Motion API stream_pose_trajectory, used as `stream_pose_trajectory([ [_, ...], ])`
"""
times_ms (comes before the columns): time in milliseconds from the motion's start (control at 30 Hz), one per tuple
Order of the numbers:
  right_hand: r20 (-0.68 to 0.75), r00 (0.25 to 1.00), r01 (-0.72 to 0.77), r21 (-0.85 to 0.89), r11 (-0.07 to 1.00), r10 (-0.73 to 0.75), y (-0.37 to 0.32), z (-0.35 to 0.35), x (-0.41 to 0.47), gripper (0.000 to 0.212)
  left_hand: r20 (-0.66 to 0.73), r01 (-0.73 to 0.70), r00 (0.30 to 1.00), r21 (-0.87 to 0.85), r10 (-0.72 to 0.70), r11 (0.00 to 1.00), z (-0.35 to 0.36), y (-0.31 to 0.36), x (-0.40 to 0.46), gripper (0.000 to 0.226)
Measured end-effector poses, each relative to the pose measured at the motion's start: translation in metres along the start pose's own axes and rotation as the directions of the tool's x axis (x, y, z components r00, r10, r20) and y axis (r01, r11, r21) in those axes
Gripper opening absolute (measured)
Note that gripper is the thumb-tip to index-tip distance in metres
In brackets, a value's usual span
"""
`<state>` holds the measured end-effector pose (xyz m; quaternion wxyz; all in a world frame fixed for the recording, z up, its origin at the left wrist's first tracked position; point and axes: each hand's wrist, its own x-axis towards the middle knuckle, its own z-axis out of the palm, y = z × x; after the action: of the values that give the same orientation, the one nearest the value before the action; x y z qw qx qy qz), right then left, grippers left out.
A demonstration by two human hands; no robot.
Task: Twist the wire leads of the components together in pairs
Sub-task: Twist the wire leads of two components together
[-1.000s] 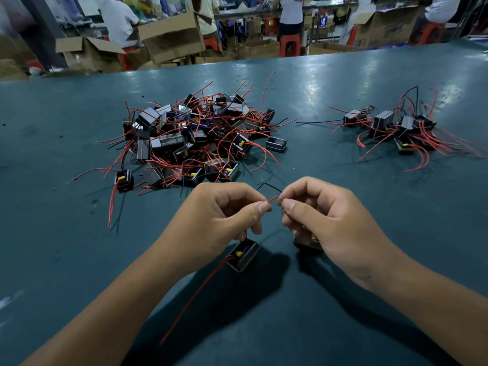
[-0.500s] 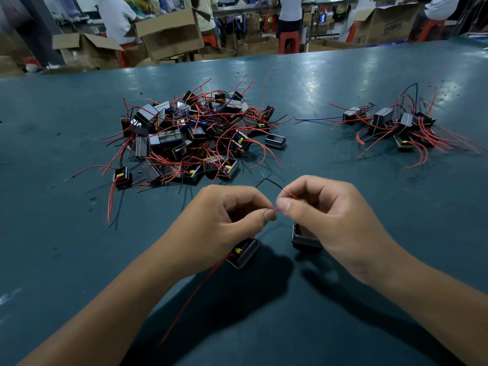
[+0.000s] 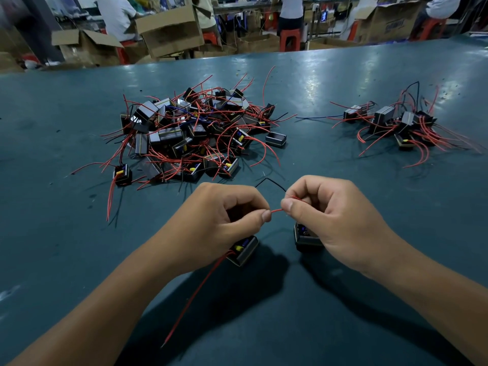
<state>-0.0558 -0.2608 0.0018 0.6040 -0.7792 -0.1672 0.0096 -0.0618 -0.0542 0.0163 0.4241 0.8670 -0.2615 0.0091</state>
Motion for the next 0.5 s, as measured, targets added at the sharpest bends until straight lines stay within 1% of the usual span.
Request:
stream_pose_trajectory([
  [133,-0.003,1.000,-0.011,0.050,0.999,0.011,0.0009,0.0011,0.0013,0.019,0.008,-0.009,1.000,-0.052,0.009,0.999,-0.0012,-0.0035,0.0019,0.016],
  [300,0.005,0.999,-0.049,0.123,0.991,0.049,-0.0004,0.0014,0.0016,0.020,0.018,-0.022,1.000,-0.060,0.023,0.998,-0.0039,-0.0060,0.0021,0.017],
  [500,-0.029,0.996,-0.078,0.144,0.986,0.083,-0.0015,0.0009,0.0021,0.018,0.014,-0.009,1.000,-0.077,0.010,0.997,-0.0036,-0.0075,0.0028,0.016],
])
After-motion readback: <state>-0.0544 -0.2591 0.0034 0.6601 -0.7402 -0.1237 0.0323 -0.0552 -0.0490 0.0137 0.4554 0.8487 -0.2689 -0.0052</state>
